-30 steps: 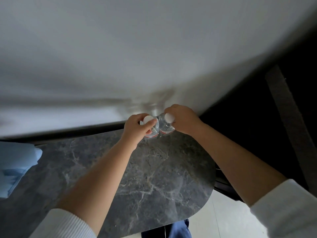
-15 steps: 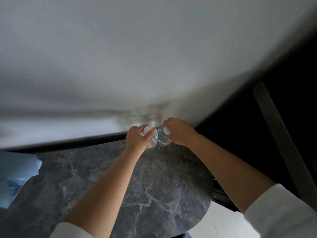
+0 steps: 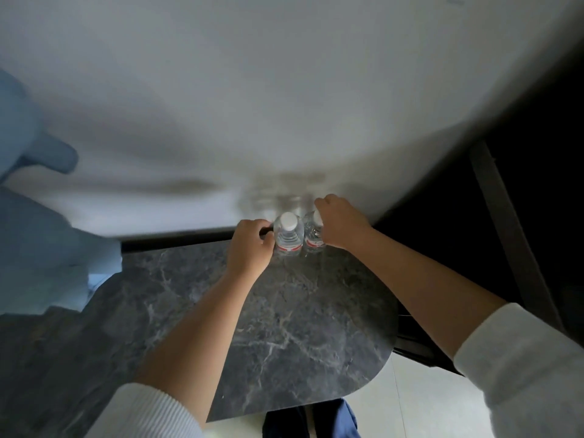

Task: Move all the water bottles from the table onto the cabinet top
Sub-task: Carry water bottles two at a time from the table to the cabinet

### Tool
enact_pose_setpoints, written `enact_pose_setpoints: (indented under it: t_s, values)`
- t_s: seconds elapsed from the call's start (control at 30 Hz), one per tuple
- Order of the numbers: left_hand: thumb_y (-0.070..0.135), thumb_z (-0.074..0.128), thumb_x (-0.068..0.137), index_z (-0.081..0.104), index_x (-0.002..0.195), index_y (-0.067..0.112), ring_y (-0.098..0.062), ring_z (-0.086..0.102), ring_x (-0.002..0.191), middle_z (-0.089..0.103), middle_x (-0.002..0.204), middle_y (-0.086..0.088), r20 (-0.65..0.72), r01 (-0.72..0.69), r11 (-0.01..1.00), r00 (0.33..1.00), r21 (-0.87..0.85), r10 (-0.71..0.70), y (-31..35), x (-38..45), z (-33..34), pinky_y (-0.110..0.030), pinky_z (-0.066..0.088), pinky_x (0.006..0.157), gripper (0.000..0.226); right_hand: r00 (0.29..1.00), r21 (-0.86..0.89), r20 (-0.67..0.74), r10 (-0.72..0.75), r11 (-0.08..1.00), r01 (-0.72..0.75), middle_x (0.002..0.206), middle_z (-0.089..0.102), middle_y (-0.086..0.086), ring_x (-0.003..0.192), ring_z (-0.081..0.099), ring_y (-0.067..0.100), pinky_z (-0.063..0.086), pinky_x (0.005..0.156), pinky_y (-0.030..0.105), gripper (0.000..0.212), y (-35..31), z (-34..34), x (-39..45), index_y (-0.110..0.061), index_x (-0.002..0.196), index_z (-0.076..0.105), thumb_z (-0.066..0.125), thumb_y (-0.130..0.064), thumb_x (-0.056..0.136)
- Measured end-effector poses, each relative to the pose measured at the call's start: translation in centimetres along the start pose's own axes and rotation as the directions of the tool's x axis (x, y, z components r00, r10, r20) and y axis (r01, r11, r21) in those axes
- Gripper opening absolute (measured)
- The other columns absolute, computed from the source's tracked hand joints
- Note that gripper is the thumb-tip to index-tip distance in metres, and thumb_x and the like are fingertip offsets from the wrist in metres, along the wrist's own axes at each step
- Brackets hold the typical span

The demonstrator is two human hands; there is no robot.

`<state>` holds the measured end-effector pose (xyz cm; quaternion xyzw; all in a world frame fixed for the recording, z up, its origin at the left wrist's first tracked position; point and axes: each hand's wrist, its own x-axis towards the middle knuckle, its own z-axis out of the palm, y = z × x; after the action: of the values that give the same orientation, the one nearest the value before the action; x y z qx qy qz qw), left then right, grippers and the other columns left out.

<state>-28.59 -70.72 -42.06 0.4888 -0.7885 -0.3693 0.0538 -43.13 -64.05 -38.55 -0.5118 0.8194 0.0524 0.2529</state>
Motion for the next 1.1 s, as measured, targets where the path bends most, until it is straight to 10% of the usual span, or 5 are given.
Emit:
enact_pose_setpoints:
  t_s: [0.27, 0.5, 1.1]
  values:
    - [0.009, 0.041, 0.092, 0.068, 0.102, 0.002, -0.027, 0.060, 0.105, 0.066, 0.107, -0.012, -0.155, 0.057, 0.938, 0.988, 0.341, -0.004, -2.2, -7.5, -8.0, -0.032, 0.048, 0.078, 0.029, 0.944, -0.169, -0.007, -0.331, 0.931, 0.325, 0.127, 0.051, 0.013, 0.121, 0.046, 0.029, 0.044, 0.102, 0.040, 0.034, -8.9, -2.4, -4.3, -0.005, 0.123, 0.053, 0.044, -0.009, 0.090]
    - [0.016, 0.042, 0.093, 0.064, 0.113, 0.010, -0.027, 0.052, 0.116, 0.057, 0.121, -0.010, -0.395, 0.384, 0.855, 0.888, 0.349, -0.237, -6.7, -20.0, -18.1, -0.036, 0.046, 0.093, 0.030, 0.763, -0.351, 0.072, -0.643, 0.699, 0.622, 0.122, 0.056, 0.017, 0.116, 0.050, 0.033, 0.044, 0.085, 0.034, 0.031, -22.6, -4.3, -10.9, -0.001, 0.116, 0.056, 0.044, -0.005, 0.087]
    - [0.018, 0.042, 0.092, 0.058, 0.123, 0.011, -0.028, 0.046, 0.120, 0.053, 0.126, -0.010, -0.667, 0.942, 0.304, 0.137, -0.140, -0.733, -26.6, -71.0, -33.2, -0.036, 0.041, 0.096, 0.035, -0.089, -0.397, 0.274, -0.958, -0.198, 0.896, 0.128, 0.055, 0.013, 0.118, 0.052, 0.032, 0.045, 0.096, 0.038, 0.031, -64.6, 11.3, -47.6, -0.008, 0.118, 0.058, 0.046, -0.012, 0.089]
